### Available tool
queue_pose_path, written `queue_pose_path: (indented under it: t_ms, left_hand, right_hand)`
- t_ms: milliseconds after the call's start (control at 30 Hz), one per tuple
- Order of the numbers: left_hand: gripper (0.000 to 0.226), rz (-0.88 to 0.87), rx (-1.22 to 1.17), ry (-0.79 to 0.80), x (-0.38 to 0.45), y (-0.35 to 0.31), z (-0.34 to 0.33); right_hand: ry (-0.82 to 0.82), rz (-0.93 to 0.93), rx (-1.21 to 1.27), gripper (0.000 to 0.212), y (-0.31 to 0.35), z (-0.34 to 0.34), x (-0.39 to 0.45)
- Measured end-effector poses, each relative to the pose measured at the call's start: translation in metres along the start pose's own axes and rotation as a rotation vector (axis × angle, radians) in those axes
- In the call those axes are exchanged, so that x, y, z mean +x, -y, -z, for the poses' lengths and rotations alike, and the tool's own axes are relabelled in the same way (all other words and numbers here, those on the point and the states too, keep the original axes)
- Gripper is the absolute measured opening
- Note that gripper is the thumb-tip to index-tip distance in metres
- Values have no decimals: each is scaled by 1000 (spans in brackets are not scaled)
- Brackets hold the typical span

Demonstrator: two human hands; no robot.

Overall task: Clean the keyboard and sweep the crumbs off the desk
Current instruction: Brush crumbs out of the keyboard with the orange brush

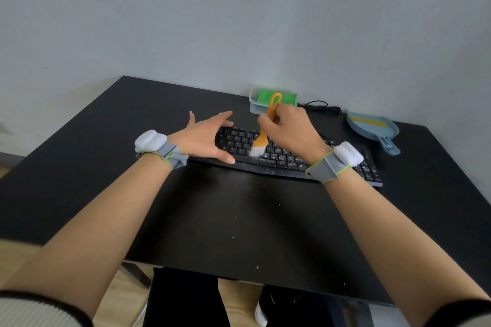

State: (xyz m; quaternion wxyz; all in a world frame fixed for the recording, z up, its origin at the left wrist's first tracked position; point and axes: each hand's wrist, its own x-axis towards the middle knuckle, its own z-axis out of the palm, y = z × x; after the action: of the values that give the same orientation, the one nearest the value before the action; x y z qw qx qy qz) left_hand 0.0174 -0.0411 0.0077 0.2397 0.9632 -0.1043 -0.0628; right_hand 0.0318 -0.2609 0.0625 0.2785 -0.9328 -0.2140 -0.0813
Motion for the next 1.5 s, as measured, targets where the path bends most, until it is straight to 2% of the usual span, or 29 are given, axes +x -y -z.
queue_pose_path:
  t_ms: [133, 267, 400, 933, 1200, 1500]
  left_hand:
    - [121, -4, -5, -3, 2, 1, -1]
    - [119, 0, -5, -5, 3, 1, -3]
    - [119, 8, -16, -9, 4, 3, -3]
    - [117, 5, -45, -17, 5, 4, -6]
    - [121, -28, -44, -2, 11, -12, -5]
    - [123, -25, 36, 37, 20, -19, -6]
  right_hand:
    - [-42, 16, 23, 42, 0, 1, -2]
    - [11, 11, 6, 36, -2, 0, -8]
    - [-9, 46, 63, 39, 1, 1, -11]
    - [35, 27, 32, 39, -4, 5, -16]
    - [-161, -49, 61, 37, -23, 3, 7]
    - [-71, -92, 34, 39, -27, -7, 11]
